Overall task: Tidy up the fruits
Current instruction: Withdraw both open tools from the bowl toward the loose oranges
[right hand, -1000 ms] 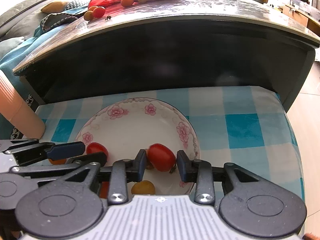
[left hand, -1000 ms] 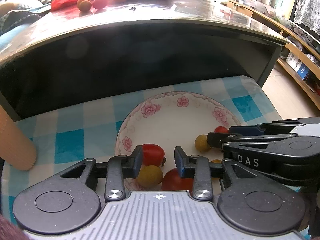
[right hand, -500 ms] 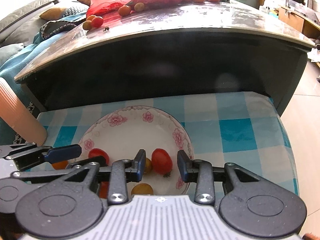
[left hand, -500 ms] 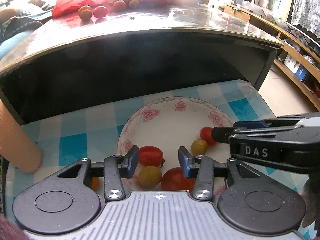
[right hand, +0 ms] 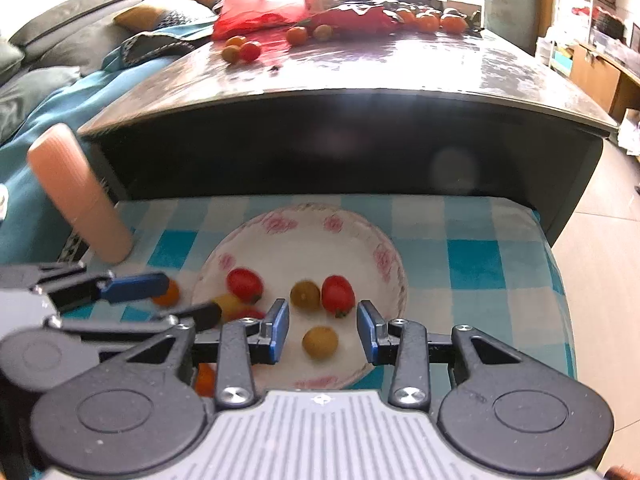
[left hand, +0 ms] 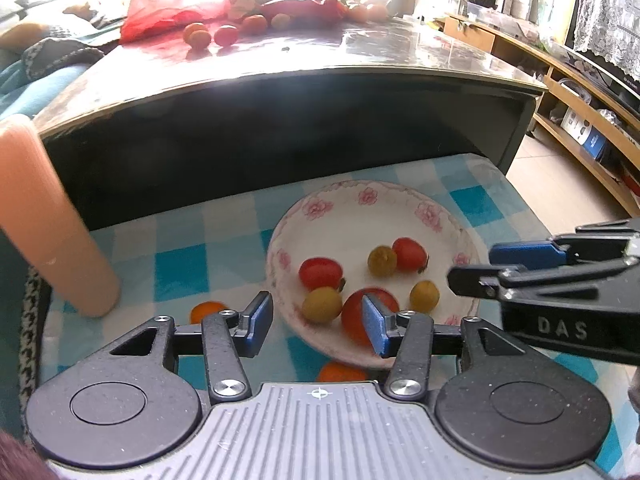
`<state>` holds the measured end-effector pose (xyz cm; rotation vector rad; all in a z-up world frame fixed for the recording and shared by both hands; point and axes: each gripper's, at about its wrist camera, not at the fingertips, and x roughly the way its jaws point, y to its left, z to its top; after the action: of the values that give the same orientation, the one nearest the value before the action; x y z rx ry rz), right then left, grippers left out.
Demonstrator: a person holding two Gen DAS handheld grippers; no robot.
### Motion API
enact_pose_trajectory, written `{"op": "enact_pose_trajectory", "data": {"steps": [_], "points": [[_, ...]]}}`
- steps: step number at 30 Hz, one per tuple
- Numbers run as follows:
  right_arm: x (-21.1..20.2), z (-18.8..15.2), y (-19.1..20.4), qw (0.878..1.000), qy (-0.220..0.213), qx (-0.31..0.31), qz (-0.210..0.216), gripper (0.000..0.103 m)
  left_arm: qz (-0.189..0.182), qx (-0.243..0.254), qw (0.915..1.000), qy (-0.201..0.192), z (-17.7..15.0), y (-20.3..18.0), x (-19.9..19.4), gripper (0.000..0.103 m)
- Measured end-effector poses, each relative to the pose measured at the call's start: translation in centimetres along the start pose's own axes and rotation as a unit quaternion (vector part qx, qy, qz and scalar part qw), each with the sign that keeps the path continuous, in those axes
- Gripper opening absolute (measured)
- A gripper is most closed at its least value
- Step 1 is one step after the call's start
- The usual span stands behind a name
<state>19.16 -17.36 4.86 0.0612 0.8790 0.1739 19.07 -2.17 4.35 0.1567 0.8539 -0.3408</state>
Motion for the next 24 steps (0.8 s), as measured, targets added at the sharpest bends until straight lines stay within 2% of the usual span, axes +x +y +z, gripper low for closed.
{"op": "enact_pose_trajectory", "data": {"steps": [11, 24], "points": [[-1.2, -4.5, 2.1, 0.999, 0.030, -0.023, 0.015, 0.051, -0.001, 0.037, 0.9991, 0.020, -3.6, 1.4, -1.6, 0.059], [1.8, -7.5, 3.7, 0.996, 0.043, -0.066, 0.035, 0.051, -0.030, 0.089, 0.9942, 0.053, -6.2, 1.8, 0.0, 0.059]]}}
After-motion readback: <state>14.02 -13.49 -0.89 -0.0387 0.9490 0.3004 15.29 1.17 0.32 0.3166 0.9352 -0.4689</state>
